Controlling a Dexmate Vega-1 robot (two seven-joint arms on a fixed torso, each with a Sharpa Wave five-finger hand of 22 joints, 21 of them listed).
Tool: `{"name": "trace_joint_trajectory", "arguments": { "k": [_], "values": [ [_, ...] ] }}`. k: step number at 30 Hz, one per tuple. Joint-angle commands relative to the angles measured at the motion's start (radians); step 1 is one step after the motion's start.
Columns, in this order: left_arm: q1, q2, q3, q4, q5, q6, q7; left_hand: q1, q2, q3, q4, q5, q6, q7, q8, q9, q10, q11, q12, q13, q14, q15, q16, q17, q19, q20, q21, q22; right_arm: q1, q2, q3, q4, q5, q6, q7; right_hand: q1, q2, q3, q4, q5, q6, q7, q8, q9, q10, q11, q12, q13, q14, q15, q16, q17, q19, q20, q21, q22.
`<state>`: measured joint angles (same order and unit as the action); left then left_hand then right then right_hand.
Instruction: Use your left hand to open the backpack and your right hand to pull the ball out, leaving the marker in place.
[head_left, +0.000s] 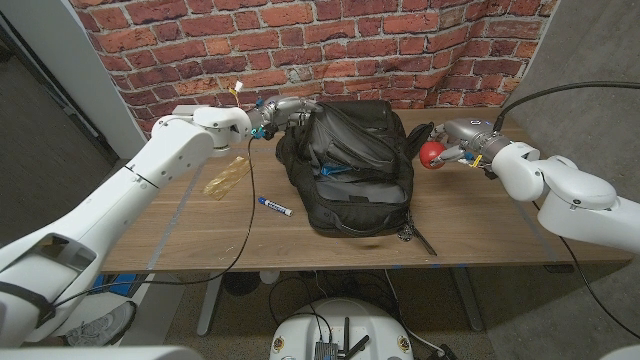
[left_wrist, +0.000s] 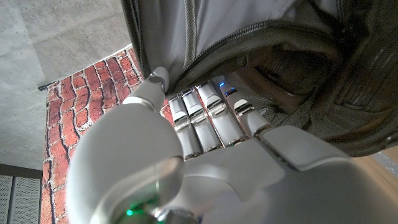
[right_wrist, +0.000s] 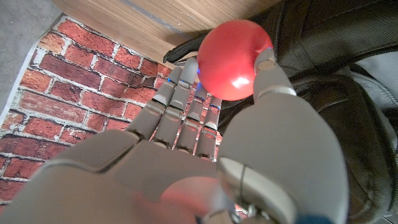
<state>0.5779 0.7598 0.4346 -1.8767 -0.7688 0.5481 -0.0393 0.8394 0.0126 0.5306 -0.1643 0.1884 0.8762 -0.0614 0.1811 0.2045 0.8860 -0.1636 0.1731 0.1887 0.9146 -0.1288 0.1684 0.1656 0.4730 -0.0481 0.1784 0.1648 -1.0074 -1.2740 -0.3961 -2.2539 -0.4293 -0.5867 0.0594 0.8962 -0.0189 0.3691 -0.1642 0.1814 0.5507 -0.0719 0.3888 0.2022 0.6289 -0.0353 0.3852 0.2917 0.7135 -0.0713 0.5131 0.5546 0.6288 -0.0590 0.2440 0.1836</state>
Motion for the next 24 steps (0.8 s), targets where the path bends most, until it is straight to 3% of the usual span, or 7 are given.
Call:
{"name": "trace_joint_trajectory", "arguments": {
  "k": [1, 9, 20, 24],
  "values": [
    [-0.016, 0.025, -0.006, 0.042, -0.062, -0.029, -0.108, -0.010, -0.022, -0.010, -0.006, 0.002, -0.038, 0.002, -0.002, 0.000, -0.043, 0.007, 0.000, 0.002, -0.051, -0.085, -0.009, -0.003, -0.027, -0.110, -0.003, 0.002, 0.013, 0.023, -0.006, 0.015, -0.023, 0.011, 0.015, 0.057, 0.066, 0.006, 0.003, 0.005, 0.050, -0.040, 0.001, 0.004, 0.164, -0.157, 0.084, 0.225, 0.007, -0.156, -0.005, 0.004, 0.009, -0.086, 0.005, 0.005],
    [-0.031, 0.039, 0.004, 0.068, -0.068, -0.049, -0.172, -0.007, -0.061, -0.041, -0.009, -0.001, -0.130, 0.008, -0.005, -0.005, -0.160, 0.026, -0.002, 0.000, -0.159, -0.059, -0.001, -0.001, -0.077, -0.099, -0.002, 0.002, 0.023, 0.037, -0.013, 0.021, -0.036, 0.017, 0.026, 0.057, 0.066, 0.005, 0.003, 0.005, 0.050, -0.039, 0.000, 0.005, 0.163, -0.157, 0.084, 0.227, 0.007, -0.156, -0.008, 0.006, 0.009, -0.087, 0.006, 0.005],
    [-0.024, 0.039, 0.004, 0.099, -0.064, -0.122, -0.234, -0.023, -0.080, -0.088, 0.002, -0.004, -0.204, 0.010, -0.004, -0.012, -0.277, 0.039, -0.003, -0.007, -0.297, -0.019, -0.003, -0.002, -0.126, -0.093, -0.001, 0.002, 0.022, 0.046, -0.011, 0.022, -0.047, 0.015, 0.031, 0.057, 0.067, 0.004, 0.003, 0.005, 0.050, -0.040, -0.001, 0.005, 0.164, -0.156, 0.081, 0.228, 0.010, -0.156, -0.011, 0.009, 0.009, -0.087, 0.006, 0.005],
    [-0.017, 0.033, 0.002, 0.111, -0.069, -0.149, -0.253, -0.052, -0.090, -0.117, 0.013, -0.009, -0.236, 0.012, -0.003, -0.015, -0.328, 0.047, 0.001, -0.009, -0.368, 0.012, -0.002, 0.000, -0.143, -0.086, 0.001, 0.002, 0.023, 0.047, -0.010, 0.028, -0.049, 0.017, 0.032, 0.057, 0.067, 0.003, 0.003, 0.005, 0.051, -0.039, -0.002, 0.005, 0.164, -0.156, 0.081, 0.229, 0.010, -0.156, -0.012, 0.010, 0.009, -0.086, 0.006, 0.005]
  ]
}}
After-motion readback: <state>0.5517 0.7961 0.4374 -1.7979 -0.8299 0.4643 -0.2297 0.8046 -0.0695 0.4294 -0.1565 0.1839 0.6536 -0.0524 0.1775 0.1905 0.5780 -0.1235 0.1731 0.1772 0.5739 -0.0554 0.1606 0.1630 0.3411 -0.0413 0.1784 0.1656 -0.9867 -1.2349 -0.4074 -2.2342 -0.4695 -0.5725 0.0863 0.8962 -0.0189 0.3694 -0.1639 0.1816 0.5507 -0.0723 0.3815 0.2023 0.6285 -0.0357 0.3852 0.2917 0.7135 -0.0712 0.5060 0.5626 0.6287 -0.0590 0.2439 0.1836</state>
